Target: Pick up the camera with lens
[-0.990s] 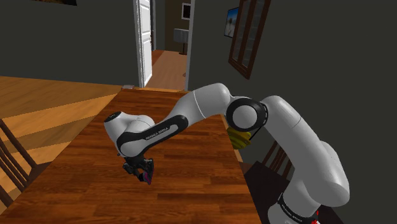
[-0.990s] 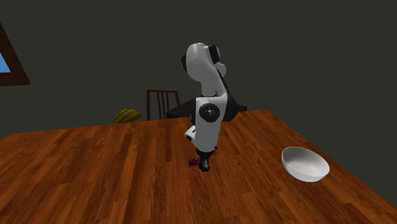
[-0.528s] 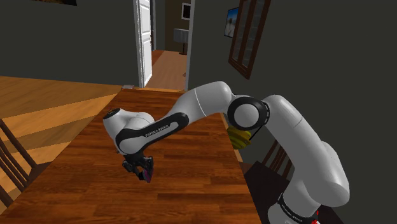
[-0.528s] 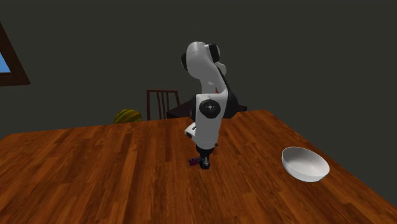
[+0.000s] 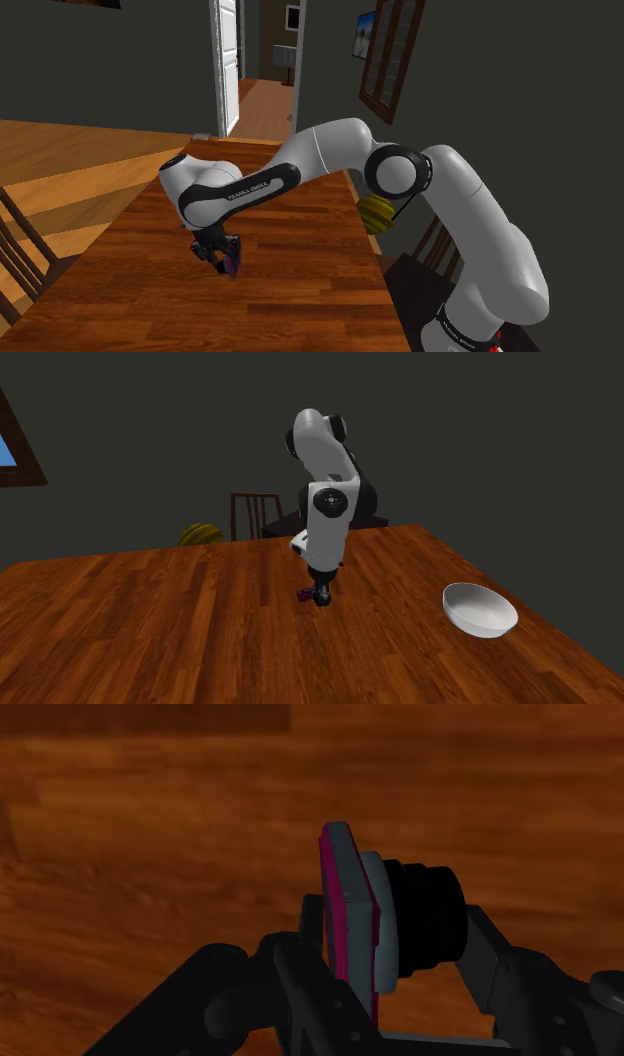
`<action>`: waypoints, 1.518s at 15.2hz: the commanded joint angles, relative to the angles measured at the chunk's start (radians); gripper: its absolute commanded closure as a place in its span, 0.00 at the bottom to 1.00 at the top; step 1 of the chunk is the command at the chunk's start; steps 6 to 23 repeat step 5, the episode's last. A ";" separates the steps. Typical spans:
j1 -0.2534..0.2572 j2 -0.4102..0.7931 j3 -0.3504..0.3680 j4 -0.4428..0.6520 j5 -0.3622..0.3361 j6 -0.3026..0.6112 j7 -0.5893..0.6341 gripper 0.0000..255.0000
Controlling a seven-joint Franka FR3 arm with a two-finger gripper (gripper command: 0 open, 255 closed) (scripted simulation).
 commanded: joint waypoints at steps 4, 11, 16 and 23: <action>-0.002 -0.026 0.006 0.012 0.008 -0.036 -0.006 1.00; -0.002 -0.025 0.006 0.012 0.008 -0.036 -0.006 1.00; -0.002 -0.025 0.006 0.012 0.008 -0.036 -0.006 1.00; -0.002 -0.025 0.006 0.012 0.008 -0.036 -0.006 1.00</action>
